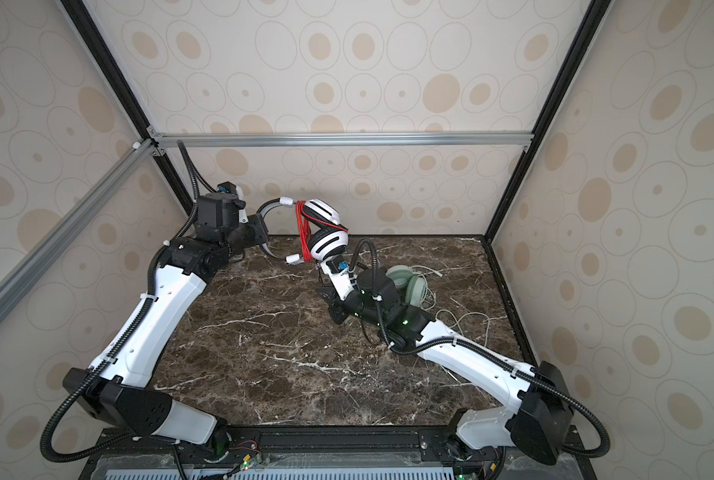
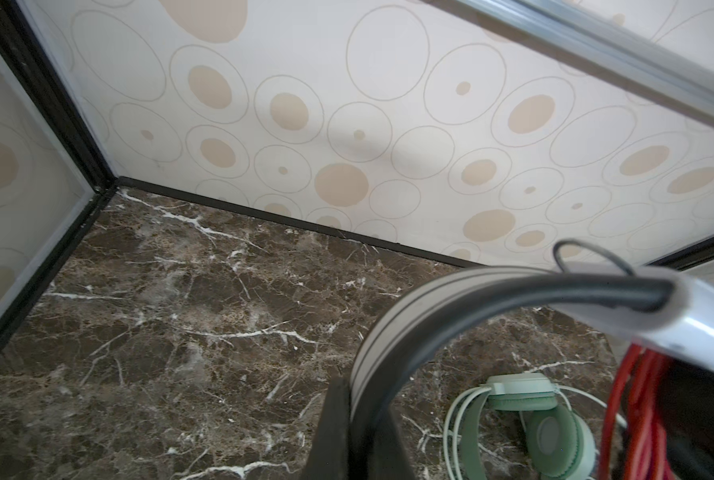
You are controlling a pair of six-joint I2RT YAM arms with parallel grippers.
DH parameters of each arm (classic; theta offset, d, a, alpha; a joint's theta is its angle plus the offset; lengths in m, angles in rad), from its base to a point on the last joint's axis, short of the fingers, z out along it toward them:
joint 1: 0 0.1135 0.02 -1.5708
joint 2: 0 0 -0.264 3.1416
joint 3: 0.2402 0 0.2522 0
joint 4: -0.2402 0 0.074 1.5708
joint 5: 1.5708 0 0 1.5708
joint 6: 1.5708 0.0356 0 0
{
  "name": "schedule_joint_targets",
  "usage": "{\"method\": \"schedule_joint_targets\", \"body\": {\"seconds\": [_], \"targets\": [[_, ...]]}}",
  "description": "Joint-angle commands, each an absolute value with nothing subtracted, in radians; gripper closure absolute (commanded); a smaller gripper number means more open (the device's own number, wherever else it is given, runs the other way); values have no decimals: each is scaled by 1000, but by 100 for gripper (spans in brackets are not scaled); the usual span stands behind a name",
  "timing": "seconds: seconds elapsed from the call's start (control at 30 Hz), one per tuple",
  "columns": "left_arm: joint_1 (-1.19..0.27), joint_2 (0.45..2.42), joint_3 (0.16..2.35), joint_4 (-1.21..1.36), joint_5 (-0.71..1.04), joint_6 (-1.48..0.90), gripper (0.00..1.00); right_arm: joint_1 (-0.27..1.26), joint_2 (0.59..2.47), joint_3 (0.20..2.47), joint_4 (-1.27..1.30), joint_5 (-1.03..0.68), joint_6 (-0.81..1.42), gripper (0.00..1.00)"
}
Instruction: Wrap the headphones
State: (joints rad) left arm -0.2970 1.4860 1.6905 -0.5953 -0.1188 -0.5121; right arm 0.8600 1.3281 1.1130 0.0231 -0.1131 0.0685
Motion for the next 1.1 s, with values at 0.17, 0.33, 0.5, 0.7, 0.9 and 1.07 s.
{"method": "schedule_joint_targets", "body": {"seconds": [0.17,0.33,0.5,0.7,0.9,1.07], "targets": [[-271,1426,1543,-410,-330,-400,100,924,1433,1347,-325,-108,-61,98],[-291,1360,1413,-420,-398,-301,100,932,1499,1496,-460,-71,-98,98],[-326,1313,1328,-433,-427,-191,100,936,1586,1660,-590,-60,-131,98],[-372,1265,1246,-460,-418,-105,100,956,1688,1803,-693,-58,-179,98],[-397,1229,1175,-462,-378,-79,100,961,1721,1852,-686,-4,-153,99],[-408,1176,1109,-433,-282,-32,100,958,1748,1895,-710,160,-114,99]]}}
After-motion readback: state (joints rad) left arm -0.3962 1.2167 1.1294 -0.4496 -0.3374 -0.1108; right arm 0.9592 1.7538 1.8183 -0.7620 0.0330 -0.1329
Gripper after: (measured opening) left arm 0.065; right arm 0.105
